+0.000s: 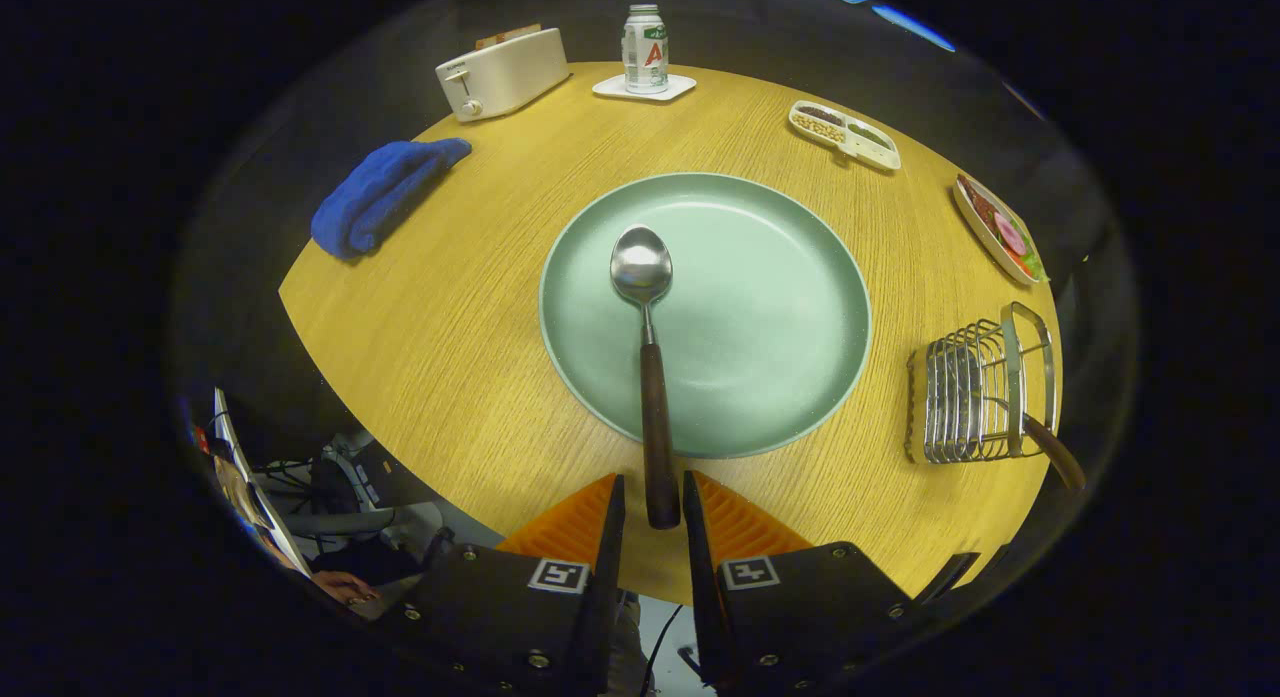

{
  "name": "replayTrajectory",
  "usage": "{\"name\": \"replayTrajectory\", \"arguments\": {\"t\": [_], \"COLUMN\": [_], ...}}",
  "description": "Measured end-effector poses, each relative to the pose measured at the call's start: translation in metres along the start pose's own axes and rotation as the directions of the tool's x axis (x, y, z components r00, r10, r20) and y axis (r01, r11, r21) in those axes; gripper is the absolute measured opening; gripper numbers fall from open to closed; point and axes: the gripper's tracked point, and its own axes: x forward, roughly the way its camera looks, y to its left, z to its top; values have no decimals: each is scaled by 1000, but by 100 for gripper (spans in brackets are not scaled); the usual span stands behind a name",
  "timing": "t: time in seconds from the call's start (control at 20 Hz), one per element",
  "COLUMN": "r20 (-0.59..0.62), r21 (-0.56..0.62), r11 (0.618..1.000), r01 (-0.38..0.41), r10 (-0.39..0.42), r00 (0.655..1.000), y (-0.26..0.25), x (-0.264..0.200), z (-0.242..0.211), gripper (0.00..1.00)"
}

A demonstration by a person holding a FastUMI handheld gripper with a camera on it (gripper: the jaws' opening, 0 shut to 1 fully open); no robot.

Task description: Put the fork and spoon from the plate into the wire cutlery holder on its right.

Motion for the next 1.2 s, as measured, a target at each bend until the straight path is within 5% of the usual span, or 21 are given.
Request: {"name": "replayTrajectory", "arguments": {"t": [0.1,1.2], "r20": [-13,33], "r21": [-2,42], "r11": [1000,993], "r01": [13,-115], "r10": [-13,113], "r00": [1000,993], "y": [-1,-40], "x": [-1,-89], "z": [-13,40], "gripper": [4,4]}}
